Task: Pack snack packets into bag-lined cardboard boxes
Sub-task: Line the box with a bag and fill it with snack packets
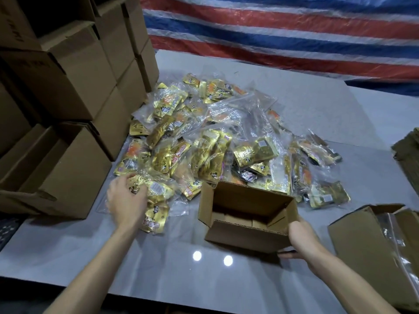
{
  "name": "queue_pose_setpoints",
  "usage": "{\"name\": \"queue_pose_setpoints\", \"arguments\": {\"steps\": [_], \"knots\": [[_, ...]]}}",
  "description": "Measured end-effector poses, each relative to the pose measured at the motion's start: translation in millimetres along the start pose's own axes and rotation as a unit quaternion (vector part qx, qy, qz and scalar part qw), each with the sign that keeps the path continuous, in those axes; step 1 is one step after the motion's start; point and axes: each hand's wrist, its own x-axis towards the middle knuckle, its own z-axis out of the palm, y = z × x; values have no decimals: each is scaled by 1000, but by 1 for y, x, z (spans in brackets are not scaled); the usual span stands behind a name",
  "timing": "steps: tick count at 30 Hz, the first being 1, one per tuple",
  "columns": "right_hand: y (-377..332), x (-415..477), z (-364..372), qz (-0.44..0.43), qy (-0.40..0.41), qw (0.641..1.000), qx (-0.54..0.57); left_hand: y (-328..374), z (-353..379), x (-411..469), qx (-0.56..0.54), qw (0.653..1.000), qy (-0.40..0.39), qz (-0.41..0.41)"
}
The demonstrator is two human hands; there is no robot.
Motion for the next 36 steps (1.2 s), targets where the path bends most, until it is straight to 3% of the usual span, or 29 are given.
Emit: {"name": "queue_pose_setpoints", "arguments": {"steps": [3,7,9,13,17,22,28,31,36], "knots": [[-2,2,0,-3,-4,1000,-11,-22,-5,27,121,990,-49,-62],[-3,0,0,-15,-1,1000,-25,-43,-13,37,166,974,-104,-112],[-4,0,0,-18,0,1000,-26,-44,-18,38,129,976,-127,-125],[-3,0,0,-28,-5,999,-24,-38,-26,30,65,956,-245,-145],[-2,1,0,-30,-8,999,-10,-23,-28,15,4,950,-280,-136],[-1,-1,0,-38,-6,999,-16,21,-35,11,-129,914,-351,-155],[-2,-4,-1,-48,-9,999,-20,61,-43,8,-127,886,-408,-179],[-3,-4,-1,-55,-17,998,-24,72,-48,0,-97,894,-411,-151],[-1,-1,-2,-54,-31,998,-24,94,-60,-15,-75,908,-410,-35]]}}
